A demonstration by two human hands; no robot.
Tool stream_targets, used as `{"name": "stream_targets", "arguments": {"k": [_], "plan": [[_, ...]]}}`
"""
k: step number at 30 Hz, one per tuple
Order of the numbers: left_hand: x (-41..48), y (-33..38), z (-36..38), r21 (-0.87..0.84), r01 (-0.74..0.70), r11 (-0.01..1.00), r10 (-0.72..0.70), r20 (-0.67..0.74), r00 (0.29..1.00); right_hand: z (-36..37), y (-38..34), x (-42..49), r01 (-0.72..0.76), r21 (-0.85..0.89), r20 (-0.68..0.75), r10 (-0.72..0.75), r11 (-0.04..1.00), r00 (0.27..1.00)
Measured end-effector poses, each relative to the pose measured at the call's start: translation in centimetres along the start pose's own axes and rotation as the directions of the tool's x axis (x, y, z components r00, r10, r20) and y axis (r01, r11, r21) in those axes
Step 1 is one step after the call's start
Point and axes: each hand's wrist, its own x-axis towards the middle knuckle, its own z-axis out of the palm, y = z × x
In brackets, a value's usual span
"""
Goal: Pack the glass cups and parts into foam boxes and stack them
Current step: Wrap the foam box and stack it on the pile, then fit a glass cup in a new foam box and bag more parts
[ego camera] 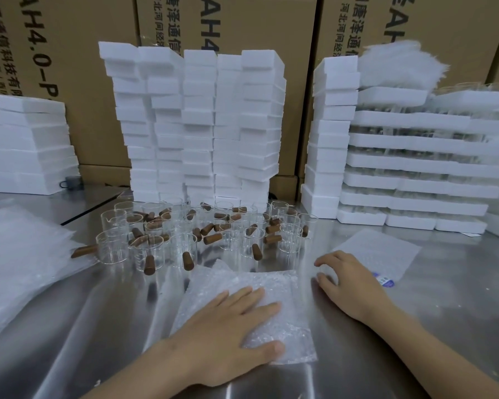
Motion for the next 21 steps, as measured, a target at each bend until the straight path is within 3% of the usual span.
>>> {"name": "stream_targets", "arguments": {"k": [9, 13, 17, 21], "plan": [[-0.7, -2.5, -0.9, -0.014, 0.014, 1.000, -0.015, -0.076, 0.997, 2.1, -4.4, 6.6, -0.037, 0.036, 0.030, 0.036, 0.999, 0.999], [0.0, -1.6, -1.5, -0.030, -0.010, 1.000, 0.003, -0.240, 0.971, 2.7, -3.9, 7.8, -0.120, 0.033, 0.026, 0.119, 0.992, 0.993], [3.0, -0.6, -3.1, -0.052, -0.004, 0.999, -0.019, -0.444, 0.896, 3.0, -3.3, 7.4, -0.130, 0.088, -0.033, 0.133, 0.988, 0.991], [6.7, -0.2, -5.1, -0.221, 0.003, 0.975, -0.124, -0.535, 0.836, 2.1, -3.2, 5.9, -0.153, 0.064, -0.068, 0.158, 0.986, 0.985]]}}
